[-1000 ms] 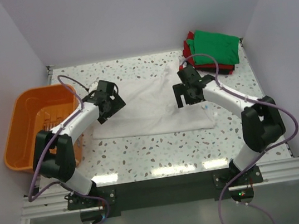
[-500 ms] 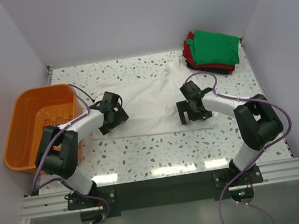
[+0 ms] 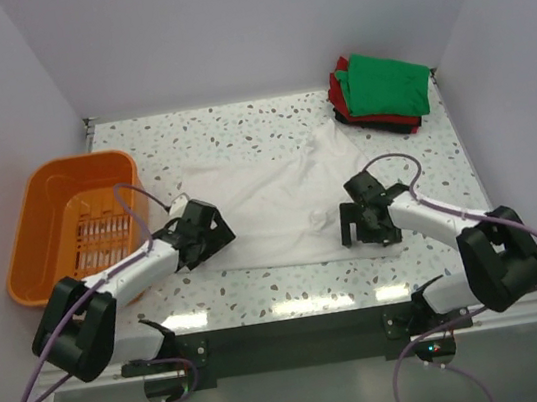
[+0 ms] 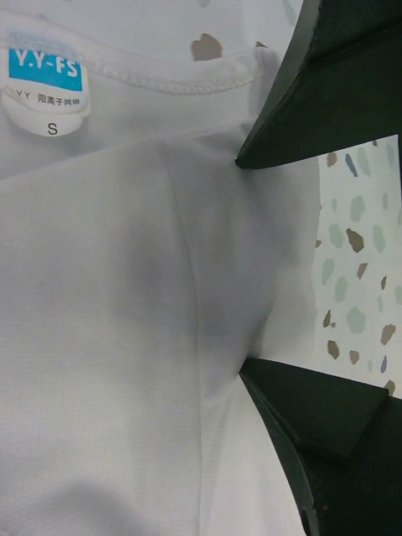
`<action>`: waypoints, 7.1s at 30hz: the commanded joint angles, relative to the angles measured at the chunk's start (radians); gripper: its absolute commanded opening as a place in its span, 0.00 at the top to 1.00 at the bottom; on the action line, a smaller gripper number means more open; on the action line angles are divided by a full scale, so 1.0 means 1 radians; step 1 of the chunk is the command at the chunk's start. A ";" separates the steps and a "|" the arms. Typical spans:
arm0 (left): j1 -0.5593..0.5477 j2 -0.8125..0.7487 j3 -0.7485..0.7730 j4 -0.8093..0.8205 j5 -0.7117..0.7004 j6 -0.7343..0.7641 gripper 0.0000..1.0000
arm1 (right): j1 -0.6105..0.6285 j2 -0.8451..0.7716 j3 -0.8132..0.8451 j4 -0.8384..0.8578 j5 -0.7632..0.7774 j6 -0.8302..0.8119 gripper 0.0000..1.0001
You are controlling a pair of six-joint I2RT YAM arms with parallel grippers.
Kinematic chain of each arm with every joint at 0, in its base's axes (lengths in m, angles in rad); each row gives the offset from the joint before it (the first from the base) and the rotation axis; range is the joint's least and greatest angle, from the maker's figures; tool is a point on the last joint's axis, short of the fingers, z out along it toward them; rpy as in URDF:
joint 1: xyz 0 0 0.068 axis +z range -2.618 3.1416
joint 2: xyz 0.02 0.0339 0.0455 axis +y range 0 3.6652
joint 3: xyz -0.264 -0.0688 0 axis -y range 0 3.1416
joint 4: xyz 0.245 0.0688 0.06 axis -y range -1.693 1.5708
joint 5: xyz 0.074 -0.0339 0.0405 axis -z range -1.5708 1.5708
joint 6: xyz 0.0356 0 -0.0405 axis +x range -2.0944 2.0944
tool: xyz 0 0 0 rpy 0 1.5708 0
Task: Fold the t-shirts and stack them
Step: Fold the tshirt
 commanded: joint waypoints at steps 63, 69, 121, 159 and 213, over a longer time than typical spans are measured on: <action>0.292 0.822 1.025 -0.301 -0.176 0.264 0.33 | -0.012 0.236 0.593 -0.103 0.197 -0.126 0.01; 0.298 0.828 1.022 -0.274 -0.133 0.290 0.44 | -0.015 0.321 0.674 -0.120 0.291 -0.125 0.01; 0.297 0.534 0.705 0.013 0.024 0.492 1.00 | -0.058 0.929 1.263 -0.013 0.442 -0.039 1.00; 0.294 0.267 0.396 0.107 0.114 0.491 1.00 | 0.074 0.149 0.429 0.118 0.454 0.064 1.00; 0.067 0.147 0.428 -0.217 -0.202 0.334 0.00 | 0.379 -0.325 0.206 -0.210 0.215 0.293 0.01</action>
